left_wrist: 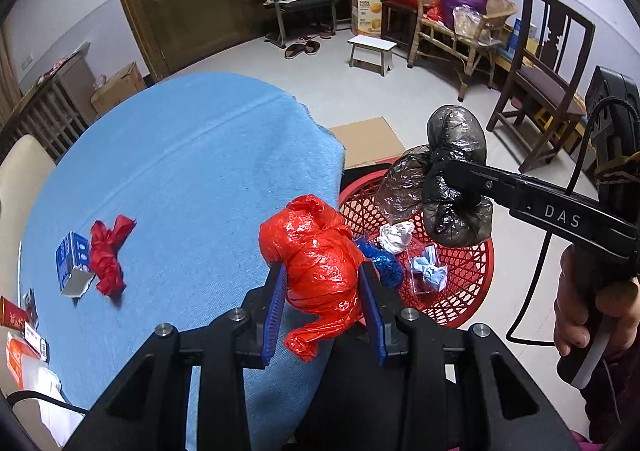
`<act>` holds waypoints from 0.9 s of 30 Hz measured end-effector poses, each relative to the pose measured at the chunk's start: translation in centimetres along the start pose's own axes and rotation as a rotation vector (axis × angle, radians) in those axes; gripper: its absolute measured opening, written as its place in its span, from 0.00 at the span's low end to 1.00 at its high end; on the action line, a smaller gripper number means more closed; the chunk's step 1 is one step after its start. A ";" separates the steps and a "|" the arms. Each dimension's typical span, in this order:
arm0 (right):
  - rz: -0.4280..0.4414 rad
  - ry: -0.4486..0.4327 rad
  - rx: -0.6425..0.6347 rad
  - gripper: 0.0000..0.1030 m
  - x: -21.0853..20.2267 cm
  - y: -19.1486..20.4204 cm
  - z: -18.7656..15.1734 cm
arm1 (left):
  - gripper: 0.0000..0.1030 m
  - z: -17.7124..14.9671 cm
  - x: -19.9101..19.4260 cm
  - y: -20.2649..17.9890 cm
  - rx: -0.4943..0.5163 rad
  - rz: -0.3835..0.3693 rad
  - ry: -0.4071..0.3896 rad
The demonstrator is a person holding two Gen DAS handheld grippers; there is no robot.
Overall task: Collect trash
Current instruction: 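Open the left tool to drop the red bag into the basket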
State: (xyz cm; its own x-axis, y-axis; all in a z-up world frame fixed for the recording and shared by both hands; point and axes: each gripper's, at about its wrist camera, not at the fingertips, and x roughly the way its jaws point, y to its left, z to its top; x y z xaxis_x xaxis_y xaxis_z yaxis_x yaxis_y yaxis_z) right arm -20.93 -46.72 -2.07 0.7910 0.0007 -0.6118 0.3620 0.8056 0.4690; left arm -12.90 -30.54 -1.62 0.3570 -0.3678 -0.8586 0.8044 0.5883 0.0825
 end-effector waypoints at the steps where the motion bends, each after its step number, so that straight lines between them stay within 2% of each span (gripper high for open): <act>1: -0.001 0.002 0.005 0.41 0.0 -0.2 -0.1 | 0.37 0.1 0.2 -0.2 0.006 0.000 0.003; 9: -0.012 0.021 0.038 0.41 0.3 -2.0 -0.6 | 0.37 0.8 1.5 -1.2 0.030 -0.004 0.025; 20: -0.057 0.070 0.099 0.42 1.2 -4.6 -1.3 | 0.39 1.2 4.4 -2.7 0.065 -0.066 0.046; 27: -0.079 0.099 0.133 0.43 1.7 -5.6 -1.6 | 0.56 0.9 4.6 -2.6 0.056 -0.098 0.045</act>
State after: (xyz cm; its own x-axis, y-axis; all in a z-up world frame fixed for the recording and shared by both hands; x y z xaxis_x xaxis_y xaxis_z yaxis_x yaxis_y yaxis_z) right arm -22.41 -50.29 -6.74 0.7076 0.0040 -0.7066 0.4885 0.7198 0.4932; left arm -12.93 -34.45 -5.37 0.2550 -0.3878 -0.8858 0.8601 0.5095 0.0245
